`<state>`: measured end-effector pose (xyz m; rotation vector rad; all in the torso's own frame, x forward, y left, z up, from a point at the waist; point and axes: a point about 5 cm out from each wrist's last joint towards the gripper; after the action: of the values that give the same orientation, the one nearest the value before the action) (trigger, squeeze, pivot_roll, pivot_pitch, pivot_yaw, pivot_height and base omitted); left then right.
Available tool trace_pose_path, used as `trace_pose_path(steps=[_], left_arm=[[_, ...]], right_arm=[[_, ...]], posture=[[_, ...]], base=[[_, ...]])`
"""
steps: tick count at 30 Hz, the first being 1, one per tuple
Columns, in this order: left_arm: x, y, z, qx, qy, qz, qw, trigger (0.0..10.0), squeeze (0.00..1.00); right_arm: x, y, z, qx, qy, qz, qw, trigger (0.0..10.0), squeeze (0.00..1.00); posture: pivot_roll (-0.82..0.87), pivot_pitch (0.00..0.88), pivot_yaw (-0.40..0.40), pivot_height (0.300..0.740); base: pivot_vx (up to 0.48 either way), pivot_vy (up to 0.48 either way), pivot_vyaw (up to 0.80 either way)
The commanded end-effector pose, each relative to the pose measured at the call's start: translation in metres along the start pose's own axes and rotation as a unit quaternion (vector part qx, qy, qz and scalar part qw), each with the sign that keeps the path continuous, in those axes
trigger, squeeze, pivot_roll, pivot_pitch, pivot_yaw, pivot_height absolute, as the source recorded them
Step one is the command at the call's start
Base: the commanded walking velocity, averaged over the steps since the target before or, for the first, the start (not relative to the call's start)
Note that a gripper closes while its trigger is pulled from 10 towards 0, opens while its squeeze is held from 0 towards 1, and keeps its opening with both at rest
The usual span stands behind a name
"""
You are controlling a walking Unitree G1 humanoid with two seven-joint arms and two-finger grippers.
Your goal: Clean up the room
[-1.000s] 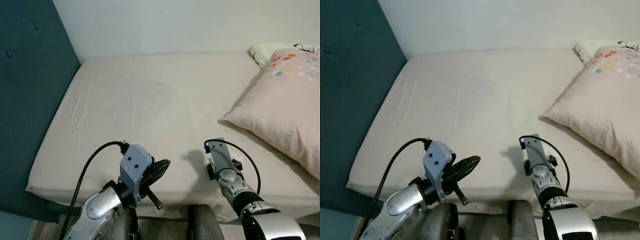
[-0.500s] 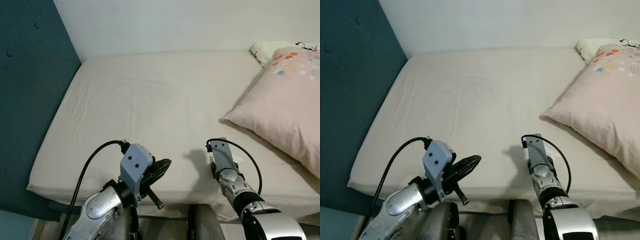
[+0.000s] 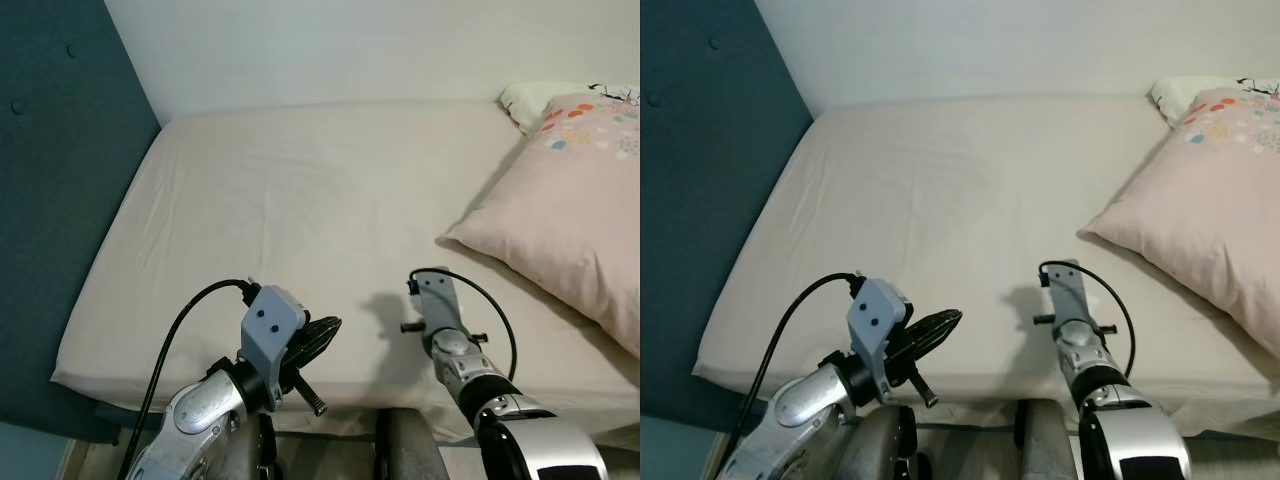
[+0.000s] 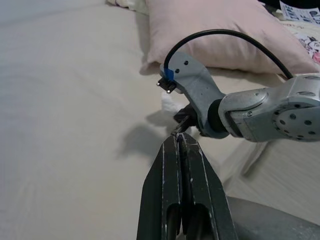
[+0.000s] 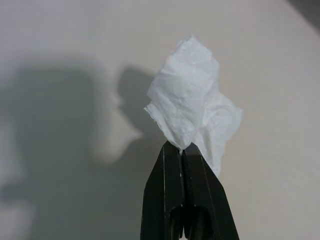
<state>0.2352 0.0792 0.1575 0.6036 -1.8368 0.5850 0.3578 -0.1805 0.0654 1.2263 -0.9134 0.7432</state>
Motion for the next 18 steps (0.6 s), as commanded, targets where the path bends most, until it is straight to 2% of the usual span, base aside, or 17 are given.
trace_pose_path(steps=[1, 2, 3, 4, 5, 8, 9, 11, 14, 15, 16, 17, 18], left_arm=[[-0.005, 0.003, -0.002, 0.01, 0.005, -0.006, 1.0, 10.0, 0.0], [-0.007, 0.004, -0.003, 0.021, 0.002, -0.009, 1.0, 10.0, 0.0], [-0.007, 0.004, -0.003, 0.021, 0.002, -0.009, 1.0, 10.0, 0.0], [-0.013, 0.005, -0.006, 0.042, -0.003, -0.026, 0.999, 10.0, 0.0], [-0.017, 0.006, -0.008, 0.057, -0.006, -0.038, 0.998, 10.0, 0.0], [-0.041, 0.012, -0.023, 0.143, -0.028, -0.117, 0.982, 10.0, 0.0], [-0.041, 0.012, -0.023, 0.143, -0.028, -0.117, 0.982, 10.0, 0.0], [-0.053, 0.02, -0.032, 0.2, -0.031, -0.149, 0.968, 10.0, 0.0], [-0.056, 0.023, -0.036, 0.225, -0.033, -0.156, 0.961, 10.0, 0.0], [-0.06, 0.025, -0.039, 0.248, -0.022, -0.161, 0.955, 10.0, 0.0], [-0.06, 0.025, -0.039, 0.248, -0.022, -0.161, 0.955, 10.0, 0.0], [-0.066, 0.027, -0.046, 0.288, -0.003, -0.178, 0.941, 10.0, 0.0], [-0.067, 0.028, -0.049, 0.304, 0.0, -0.184, 0.935, 10.0, 0.0]], right_arm=[[0.003, 0.001, -0.011, 0.024, -0.011, 0.01, 1.0, 0.0, 0.0], [0.005, 0.003, -0.019, 0.039, -0.017, 0.018, 0.999, 0.0, 0.0], [0.005, 0.003, -0.019, 0.039, -0.017, 0.018, 0.999, 0.0, 0.0], [0.007, 0.005, -0.027, 0.055, -0.021, 0.029, 0.998, 0.0, 0.0], [0.008, 0.006, -0.03, 0.064, -0.024, 0.036, 0.997, 0.0, 0.0], [0.012, 0.012, -0.041, 0.09, -0.049, 0.068, 0.992, 0.0, 0.0], [0.012, 0.012, -0.041, 0.09, -0.049, 0.068, 0.992, 0.0, 0.0], [0.013, 0.021, -0.052, 0.119, -0.056, 0.103, 0.986, 0.0, 0.0], [0.012, 0.026, -0.056, 0.136, -0.056, 0.121, 0.982, 0.2, 0.0], [0.01, 0.03, -0.059, 0.152, -0.064, 0.135, 0.977, 2.6, 0.0], [0.01, 0.03, -0.059, 0.152, -0.064, 0.135, 0.977, 2.6, 0.0], [0.001, 0.035, -0.059, 0.157, -0.062, 0.14, 0.976, 10.0, 0.0], [-0.006, 0.037, -0.058, 0.16, -0.057, 0.137, 0.976, 10.0, 0.0]], posture=[[0.04, 0.191, 0.019, 0.623], [0.04, 0.169, 0.011, 0.623], [0.04, 0.169, 0.011, 0.623], [0.02, 0.129, 0.005, 0.623], [0.02, 0.129, 0.005, 0.623], [0.0, 0.078, 0.013, 0.623], [0.0, 0.078, 0.013, 0.623], [-0.01, 0.049, 0.018, 0.623], [0.0, 0.04, 0.016, 0.623], [0.0, 0.028, 0.016, 0.623], [0.0, 0.028, 0.016, 0.623], [0.0, 0.02, 0.016, 0.623], [0.0, 0.019, 0.017, 0.623]], base=[[0.0, 0.0, 0.0], [0.0, 0.0, 0.0], [0.0, 0.0, 0.0], [0.0, 0.0, 0.0], [0.0, 0.0, 0.0], [0.0, 0.0, 0.0], [0.0, 0.0, 0.0], [0.0, 0.0, 0.0], [0.0, 0.0, 0.0], [0.0, 0.0, 0.0], [0.0, 0.0, 0.0], [0.0, 0.0, 0.0], [0.0, 0.0, 0.0]])
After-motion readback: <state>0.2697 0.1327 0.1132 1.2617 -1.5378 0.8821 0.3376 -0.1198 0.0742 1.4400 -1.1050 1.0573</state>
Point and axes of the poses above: a point about 5 cm out from each wrist's last joint towards the gripper, its own y axis pointing back from the gripper into the wrist, its own x axis along the axis of the wrist's last joint, z = x × y, and after that the axes turned 12 degrees about -y, right-handed
